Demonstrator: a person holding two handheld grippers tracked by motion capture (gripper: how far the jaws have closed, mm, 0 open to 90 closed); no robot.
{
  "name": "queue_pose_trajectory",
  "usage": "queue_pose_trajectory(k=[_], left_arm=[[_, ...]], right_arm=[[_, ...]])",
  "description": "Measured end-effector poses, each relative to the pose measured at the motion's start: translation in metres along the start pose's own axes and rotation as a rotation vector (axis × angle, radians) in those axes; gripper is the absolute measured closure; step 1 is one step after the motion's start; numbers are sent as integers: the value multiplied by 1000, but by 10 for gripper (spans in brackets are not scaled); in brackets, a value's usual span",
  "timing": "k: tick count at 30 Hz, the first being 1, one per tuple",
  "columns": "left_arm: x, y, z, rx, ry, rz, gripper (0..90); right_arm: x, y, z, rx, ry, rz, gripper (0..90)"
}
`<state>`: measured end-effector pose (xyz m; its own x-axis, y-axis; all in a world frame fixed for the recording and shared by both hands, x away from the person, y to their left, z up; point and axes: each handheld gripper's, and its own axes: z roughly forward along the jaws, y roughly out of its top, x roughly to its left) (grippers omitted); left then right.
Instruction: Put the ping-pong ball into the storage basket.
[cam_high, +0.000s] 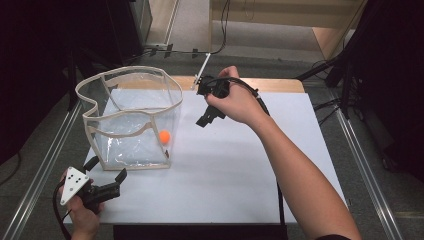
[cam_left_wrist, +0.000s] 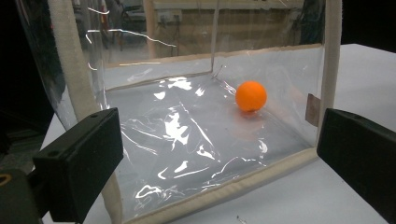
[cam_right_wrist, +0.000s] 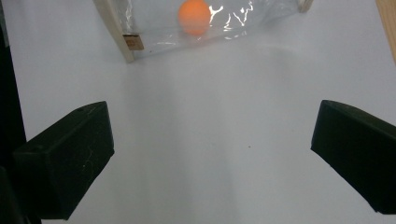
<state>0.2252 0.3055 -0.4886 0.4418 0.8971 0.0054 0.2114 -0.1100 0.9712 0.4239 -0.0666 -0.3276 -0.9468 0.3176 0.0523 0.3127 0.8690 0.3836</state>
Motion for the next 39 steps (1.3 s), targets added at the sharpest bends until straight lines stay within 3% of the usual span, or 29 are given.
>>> queue_pose_trajectory(k=[39], left_arm=[[0,0,0,1,4,4,9]], right_arm=[[2,-58,21,-10,13,53,0]])
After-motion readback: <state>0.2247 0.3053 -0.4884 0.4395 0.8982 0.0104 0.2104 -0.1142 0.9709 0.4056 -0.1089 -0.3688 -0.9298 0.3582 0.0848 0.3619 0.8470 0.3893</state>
